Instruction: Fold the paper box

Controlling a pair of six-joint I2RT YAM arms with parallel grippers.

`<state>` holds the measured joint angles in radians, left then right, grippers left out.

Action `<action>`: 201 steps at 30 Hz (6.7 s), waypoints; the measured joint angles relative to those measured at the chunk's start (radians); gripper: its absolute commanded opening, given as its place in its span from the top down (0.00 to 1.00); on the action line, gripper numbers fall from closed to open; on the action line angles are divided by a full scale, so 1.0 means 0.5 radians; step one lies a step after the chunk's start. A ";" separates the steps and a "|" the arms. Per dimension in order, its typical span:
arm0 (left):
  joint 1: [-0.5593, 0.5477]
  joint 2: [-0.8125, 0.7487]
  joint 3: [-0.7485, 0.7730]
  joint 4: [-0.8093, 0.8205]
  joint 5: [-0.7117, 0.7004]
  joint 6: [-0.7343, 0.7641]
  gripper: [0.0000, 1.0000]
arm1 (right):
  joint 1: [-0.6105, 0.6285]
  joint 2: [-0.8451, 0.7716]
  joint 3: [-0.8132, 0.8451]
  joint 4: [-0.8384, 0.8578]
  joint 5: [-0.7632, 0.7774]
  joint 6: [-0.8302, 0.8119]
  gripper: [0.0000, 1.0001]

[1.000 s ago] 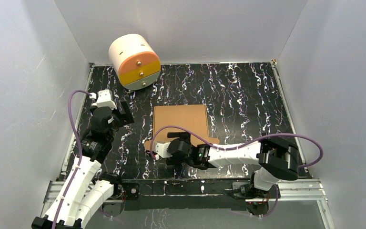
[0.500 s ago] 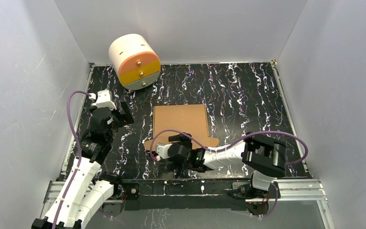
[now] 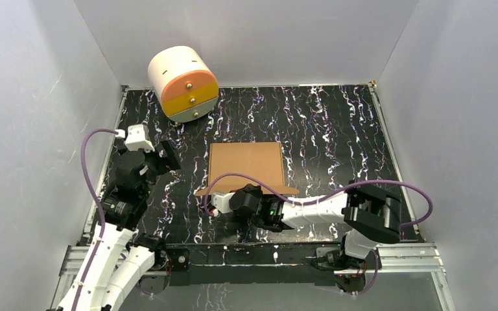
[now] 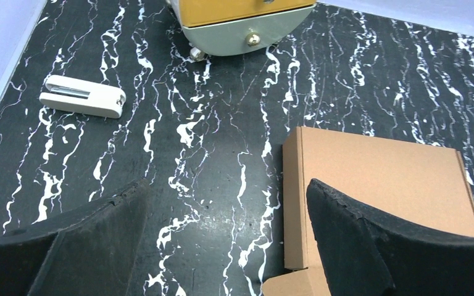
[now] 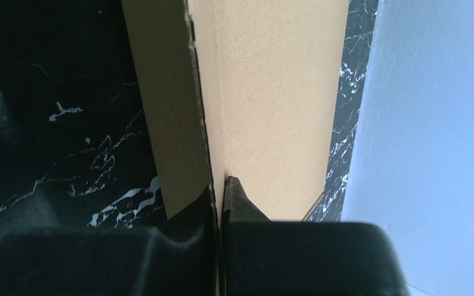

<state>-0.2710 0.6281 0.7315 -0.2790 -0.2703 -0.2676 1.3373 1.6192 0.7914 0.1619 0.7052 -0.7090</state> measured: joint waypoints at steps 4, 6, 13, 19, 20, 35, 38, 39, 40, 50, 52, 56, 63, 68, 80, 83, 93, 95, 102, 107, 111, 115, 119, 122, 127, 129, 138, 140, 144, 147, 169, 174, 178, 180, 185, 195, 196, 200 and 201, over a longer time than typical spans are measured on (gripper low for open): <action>0.000 -0.043 0.121 -0.108 0.068 0.002 0.07 | -0.002 -0.104 0.117 -0.268 -0.092 0.043 0.95; 0.000 -0.055 0.232 -0.164 0.102 0.004 0.07 | -0.002 -0.166 0.239 -0.450 -0.158 0.072 0.95; 0.000 -0.097 0.536 -0.347 0.215 0.007 0.07 | -0.004 -0.262 0.772 -1.032 -0.388 0.211 0.95; 0.000 -0.095 0.676 -0.513 0.293 0.021 0.07 | -0.062 -0.237 1.236 -1.619 -0.671 0.314 0.97; 0.000 -0.097 0.692 -0.538 0.301 0.026 0.07 | -0.088 -0.224 1.313 -1.707 -0.739 0.326 0.97; 0.000 -0.091 0.731 -0.761 0.414 0.095 0.07 | -0.656 0.172 1.871 -2.327 -1.460 0.253 0.94; 0.000 -0.038 0.687 -0.757 0.442 0.090 0.06 | -0.739 0.263 1.949 -2.335 -1.501 0.198 0.89; 0.000 -0.013 0.670 -0.753 0.455 0.086 0.07 | -0.761 0.288 1.978 -2.338 -1.511 0.182 0.88; 0.000 0.014 0.650 -0.743 0.472 0.082 0.07 | -0.779 0.307 2.000 -2.341 -1.518 0.168 0.86; 0.000 0.219 0.577 -0.679 0.610 0.080 0.06 | -0.826 0.375 2.121 -2.358 -1.514 0.111 0.56; 0.000 0.240 0.577 -0.662 0.633 0.092 0.06 | -0.826 0.365 2.120 -2.348 -1.514 0.117 0.49; 0.000 0.291 0.577 -0.649 0.679 0.118 0.07 | -0.826 0.278 2.086 -2.280 -1.514 0.178 0.37; 0.000 0.394 0.589 -0.658 0.771 0.188 0.07 | -0.829 -0.175 1.794 -2.022 -1.444 0.402 0.29; 0.000 0.449 0.636 -0.690 0.792 0.251 0.07 | -0.843 -0.489 1.593 -1.929 -1.302 0.644 0.28; 0.000 0.635 0.739 -0.774 0.880 0.328 0.09 | -0.929 -0.992 1.036 -1.900 -0.982 1.110 0.37; 0.000 0.674 0.739 -0.778 0.927 0.328 0.10 | -0.951 -1.038 1.000 -1.892 -0.956 1.159 0.43; 0.000 0.784 0.761 -0.780 1.051 0.326 0.21 | -1.044 -1.054 0.824 -1.878 -0.970 1.268 0.66; 0.000 0.810 0.761 -0.780 1.077 0.327 0.24 | -1.057 -1.054 0.809 -1.872 -0.984 1.282 0.72; 0.000 0.866 0.761 -0.778 1.187 0.323 0.51 | -1.071 -1.044 0.806 -1.833 -1.038 1.348 0.91; 0.000 0.867 0.761 -0.773 1.283 0.305 0.72 | -1.075 -1.009 0.807 -1.800 -1.041 1.442 0.94; 0.000 0.867 0.761 -0.767 1.312 0.265 0.79 | -1.077 -0.983 0.822 -1.790 -1.000 1.543 0.93; 0.002 0.867 0.761 -0.764 1.321 0.188 0.81 | -1.077 -0.917 0.883 -1.812 -0.973 1.667 0.93; 0.003 0.867 0.761 -0.760 1.322 0.076 0.84 | -1.077 -0.880 0.923 -1.837 -0.965 1.804 1.00; 0.005 0.863 0.761 -0.759 1.318 -0.014 0.86 | -1.080 -0.862 0.941 -1.852 -0.950 1.928 1.00; 0.009 0.824 0.750 -0.743 1.276 -0.135 0.90 | -1.091 -0.838 0.955 -1.858 -0.925 2.140 1.00; 0.009 0.804 0.735 -0.737 1.260 -0.170 0.90 | -1.091 -0.833 0.957 -1.858 -0.915 2.237 1.00; 0.014 0.768 0.669 -0.685 1.218 -0.245 0.91 | -1.090 -0.796 0.980 -1.859 -0.873 2.555 1.00; 0.014 0.759 0.658 -0.674 1.215 -0.253 0.91 | -1.090 -0.796 0.980 -1.859 -0.867 2.586 1.00; 0.014 0.753 0.649 -0.658 1.211 -0.261 0.91 | -1.090 -0.796 0.980 -1.859 -0.860 2.631 1.00; 0.014 0.751 0.644 -0.655 1.210 -0.269 0.91 | -1.090 -0.796 0.978 -1.859 -0.849 2.644 1.00; 0.005 0.645 0.532 -0.565 1.185 -0.359 0.91 | -1.090 -0.899 0.793 -1.662 -0.826 2.696 1.00; 0.001 0.590 0.474 -0.519 1.177 -0.373 0.91 | -1.090 -0.932 0.741 -1.608 -0.827 2.683 1.00; -0.008 0.498 0.384 -0.449 1.173 -0.372 0.91 | -1.086 -1.022 0.622 -1.500 -0.838 2.661 1.00; -0.015 0.445 0.333 -0.414 1.173 -0.362 0.91 | -1.080 -1.064 0.558 -1.434 -0.844 2.641 1.00; -0.030 0.298 0.153 -0.240 1.166 -0.349 0.88 | -1.071 -1.144 0.361 -1.189 -0.839 2.554 1.00; -0.060 0.024 -0.159 -0.082 1.173 -0.378 0.62 | -1.050 -1.316 0.073 -0.861 -0.875 2.381 0.76; -0.062 0.007 -0.171 -0.089 1.170 -0.383 0.57 | -1.045 -1.328 0.066 -0.865 -0.889 2.367 0.71; -0.065 -0.014 -0.179 -0.151 1.172 -0.436 0.37 | -1.021 -1.354 0.059 -0.922 -0.931 2.335 0.54; -0.065 -0.018 -0.178 -0.163 1.172 -0.449 0.32 | -1.018 -1.369 0.060 -0.945 -0.931 2.321 0.51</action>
<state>-0.3035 0.6189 0.6426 -0.3603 0.3157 -0.4919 0.8284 0.9344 0.8211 -0.3107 0.2398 0.4515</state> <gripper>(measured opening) 0.562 0.402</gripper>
